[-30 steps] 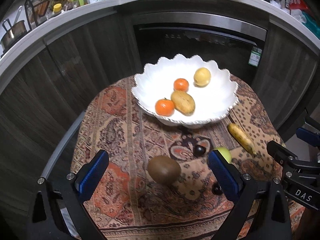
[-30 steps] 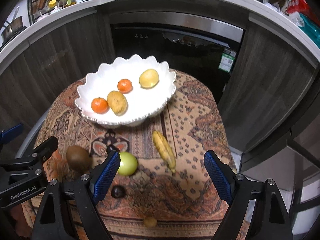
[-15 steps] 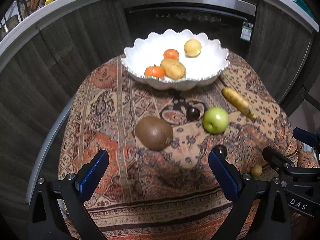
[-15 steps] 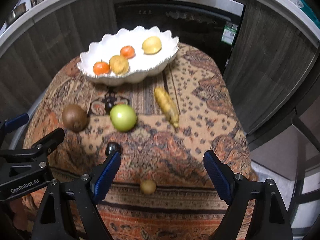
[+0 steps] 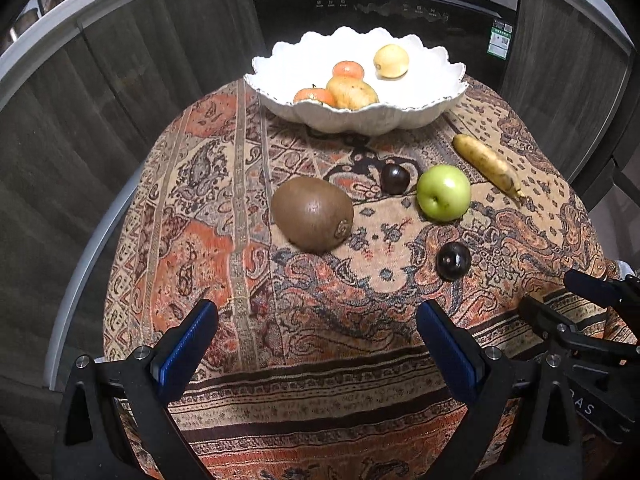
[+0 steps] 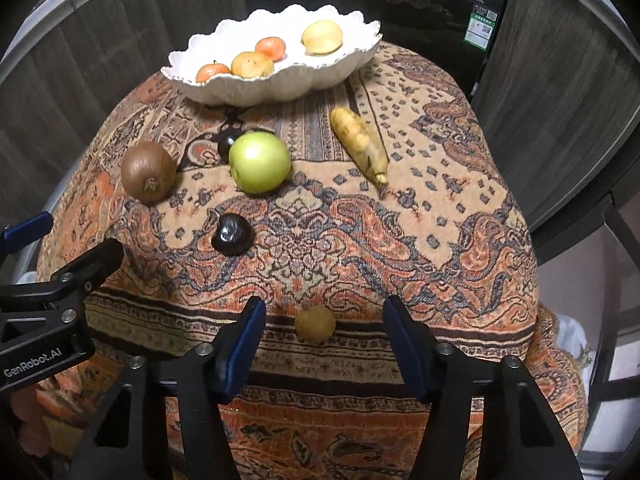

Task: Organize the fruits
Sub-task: 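Lower the right tool onto the small brown round fruit and close it, then grasp a dark purple plum with the left tool while the right tool holds the small fruit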

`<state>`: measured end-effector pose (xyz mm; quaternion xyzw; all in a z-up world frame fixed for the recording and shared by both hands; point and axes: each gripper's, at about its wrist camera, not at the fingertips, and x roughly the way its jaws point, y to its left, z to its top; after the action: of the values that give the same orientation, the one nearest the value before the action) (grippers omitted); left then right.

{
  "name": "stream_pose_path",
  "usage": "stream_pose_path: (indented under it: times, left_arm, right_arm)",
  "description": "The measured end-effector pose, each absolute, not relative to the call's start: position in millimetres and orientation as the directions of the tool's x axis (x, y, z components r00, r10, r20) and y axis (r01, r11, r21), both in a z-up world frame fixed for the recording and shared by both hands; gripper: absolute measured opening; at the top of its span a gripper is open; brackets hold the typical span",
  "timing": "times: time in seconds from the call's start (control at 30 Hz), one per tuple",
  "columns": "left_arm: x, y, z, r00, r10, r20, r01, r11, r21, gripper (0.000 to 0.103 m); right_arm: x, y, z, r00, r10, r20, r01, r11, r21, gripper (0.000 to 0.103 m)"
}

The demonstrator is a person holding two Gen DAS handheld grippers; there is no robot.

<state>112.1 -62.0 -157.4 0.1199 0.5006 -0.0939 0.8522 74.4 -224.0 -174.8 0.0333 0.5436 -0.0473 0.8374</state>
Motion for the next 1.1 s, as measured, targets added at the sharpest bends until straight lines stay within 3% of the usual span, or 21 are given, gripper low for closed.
stream_pose_path:
  times: [0.5,1.1]
  left_arm:
    - [111.7,-61.0,-165.0,0.465,-0.039,-0.884,0.277,0.955,0.103,0.101]
    - [119.3,-86.4,-168.8,0.442,-0.089,-0.893,0.317,0.946,0.063,0.097]
  right_arm:
    - [77.8,-222.8,-197.2,0.353,-0.010,-0.936,0.106,0.994,0.029,0.027]
    - [79.3,-242.9,-171.5,0.425,-0.056,-0.903,0.154,0.988,0.011,0.025]
